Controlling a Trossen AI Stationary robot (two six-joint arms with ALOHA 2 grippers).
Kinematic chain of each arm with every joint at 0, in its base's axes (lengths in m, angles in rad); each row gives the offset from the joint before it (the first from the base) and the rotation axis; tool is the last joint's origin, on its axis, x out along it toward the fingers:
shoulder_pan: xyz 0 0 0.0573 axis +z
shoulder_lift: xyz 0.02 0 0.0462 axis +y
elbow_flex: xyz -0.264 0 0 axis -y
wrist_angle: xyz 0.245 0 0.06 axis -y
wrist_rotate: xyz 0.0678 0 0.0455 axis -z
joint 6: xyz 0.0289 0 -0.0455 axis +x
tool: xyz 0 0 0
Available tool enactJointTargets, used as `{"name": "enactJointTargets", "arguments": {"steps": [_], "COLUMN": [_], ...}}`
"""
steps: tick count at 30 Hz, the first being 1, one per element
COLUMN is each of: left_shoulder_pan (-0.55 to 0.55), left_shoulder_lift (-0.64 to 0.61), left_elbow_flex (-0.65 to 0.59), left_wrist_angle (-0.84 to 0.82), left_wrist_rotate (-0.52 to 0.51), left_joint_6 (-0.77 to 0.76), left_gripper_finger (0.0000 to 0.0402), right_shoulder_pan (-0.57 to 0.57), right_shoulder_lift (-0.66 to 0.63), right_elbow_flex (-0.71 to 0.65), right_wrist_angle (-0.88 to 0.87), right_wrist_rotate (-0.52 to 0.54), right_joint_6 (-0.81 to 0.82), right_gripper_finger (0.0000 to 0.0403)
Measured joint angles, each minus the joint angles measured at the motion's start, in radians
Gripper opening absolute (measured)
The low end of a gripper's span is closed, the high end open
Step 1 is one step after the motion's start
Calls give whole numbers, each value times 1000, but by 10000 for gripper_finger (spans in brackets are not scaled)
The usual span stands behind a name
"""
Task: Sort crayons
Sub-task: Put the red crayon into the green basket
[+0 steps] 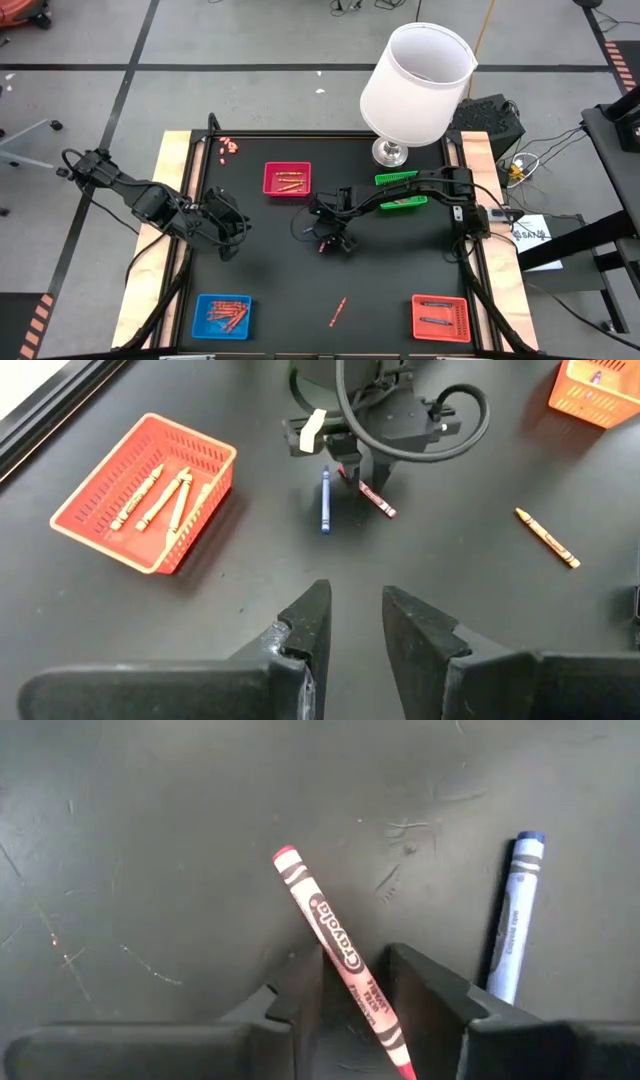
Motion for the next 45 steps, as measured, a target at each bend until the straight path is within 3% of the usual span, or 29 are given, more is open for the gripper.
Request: {"name": "enactJointTargets", "arguments": {"steps": [5,17,29,45], "left_shoulder_pan": [0,0,0,0], "left_shoulder_lift": [0,0,0,0], "left_elbow_flex": [0,0,0,0], "left_wrist_angle": [-1,-27,-42,-43], "left_wrist_rotate": [0,-5,-4,-4], "left_joint_6": [0,6,5,-1], "left_gripper_finger": [90,90,90,90], "right_shoulder_pan": [6,48,57,56], "right_shoulder_lift": [1,1,-24,-220], "right_elbow_flex": [0,1,-3,-2], "right_wrist_angle": [-6,-26,-55,-55], "right_wrist_rotate": [0,8,-75,-65], "right_joint_6": [28,164,326,428], "right_gripper_finger": [93,6,2,2]}}
